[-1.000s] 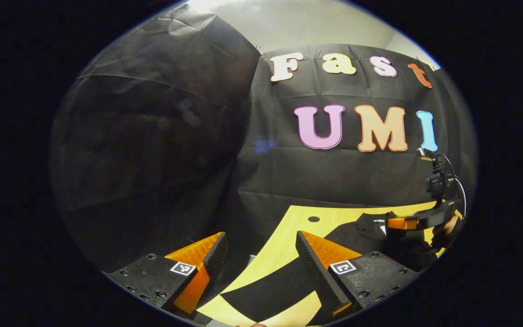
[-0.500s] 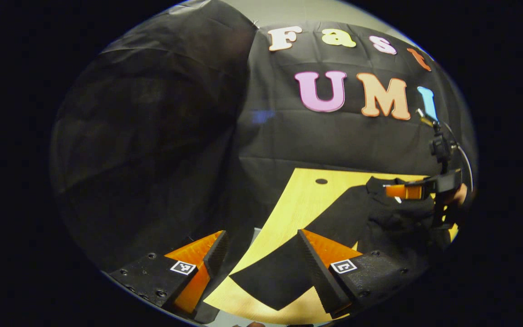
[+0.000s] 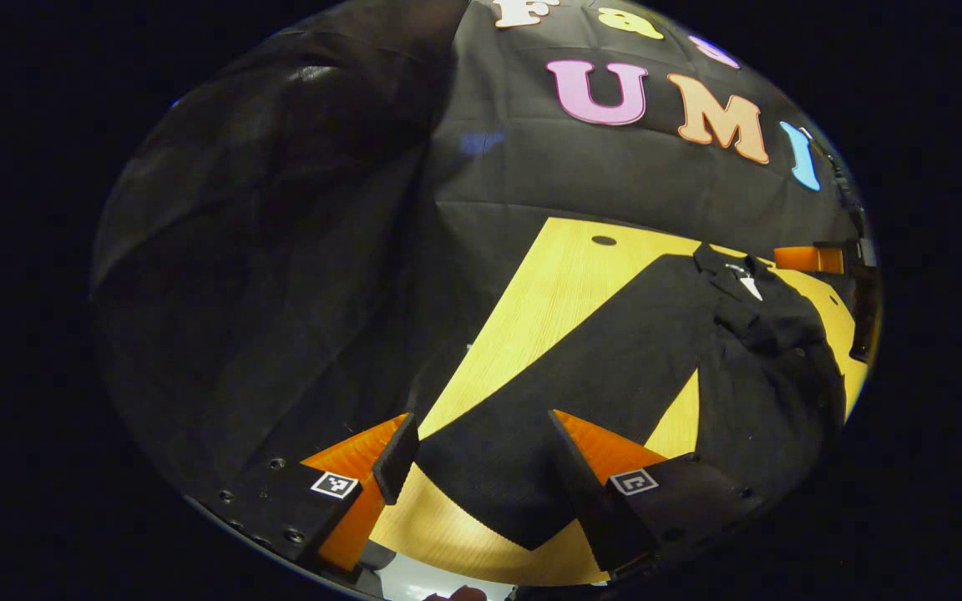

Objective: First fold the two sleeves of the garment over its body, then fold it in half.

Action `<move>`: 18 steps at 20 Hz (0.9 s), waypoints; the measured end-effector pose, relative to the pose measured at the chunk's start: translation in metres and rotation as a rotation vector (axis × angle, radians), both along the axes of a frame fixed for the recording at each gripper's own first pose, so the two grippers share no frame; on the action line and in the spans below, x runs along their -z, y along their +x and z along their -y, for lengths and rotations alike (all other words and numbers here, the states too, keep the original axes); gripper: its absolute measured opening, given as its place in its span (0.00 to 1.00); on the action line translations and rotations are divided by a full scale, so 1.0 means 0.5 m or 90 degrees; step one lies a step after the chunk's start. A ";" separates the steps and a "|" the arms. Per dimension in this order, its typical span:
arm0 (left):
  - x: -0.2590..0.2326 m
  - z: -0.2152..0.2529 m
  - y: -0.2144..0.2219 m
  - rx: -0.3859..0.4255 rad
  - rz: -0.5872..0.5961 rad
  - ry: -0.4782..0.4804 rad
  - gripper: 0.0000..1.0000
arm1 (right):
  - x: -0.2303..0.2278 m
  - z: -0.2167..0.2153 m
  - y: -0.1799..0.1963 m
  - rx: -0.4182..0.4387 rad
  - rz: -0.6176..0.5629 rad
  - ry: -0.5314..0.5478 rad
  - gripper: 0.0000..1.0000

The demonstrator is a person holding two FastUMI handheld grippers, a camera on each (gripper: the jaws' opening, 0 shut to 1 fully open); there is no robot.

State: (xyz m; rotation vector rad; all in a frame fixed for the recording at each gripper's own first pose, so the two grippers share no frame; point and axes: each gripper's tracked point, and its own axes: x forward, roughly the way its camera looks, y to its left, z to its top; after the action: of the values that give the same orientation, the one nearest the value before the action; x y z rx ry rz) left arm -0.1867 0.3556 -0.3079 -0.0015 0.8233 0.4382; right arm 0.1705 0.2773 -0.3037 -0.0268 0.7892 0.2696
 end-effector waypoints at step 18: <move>0.070 0.062 -0.025 -0.010 -0.045 -0.014 0.20 | -0.047 0.110 -0.065 0.044 0.006 0.007 0.96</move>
State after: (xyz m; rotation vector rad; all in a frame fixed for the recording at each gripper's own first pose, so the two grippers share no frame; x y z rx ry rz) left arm -0.1994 0.3244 -0.3430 -0.0131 0.8984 0.4454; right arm 0.1381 0.2223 -0.2802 0.0095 0.7778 0.2083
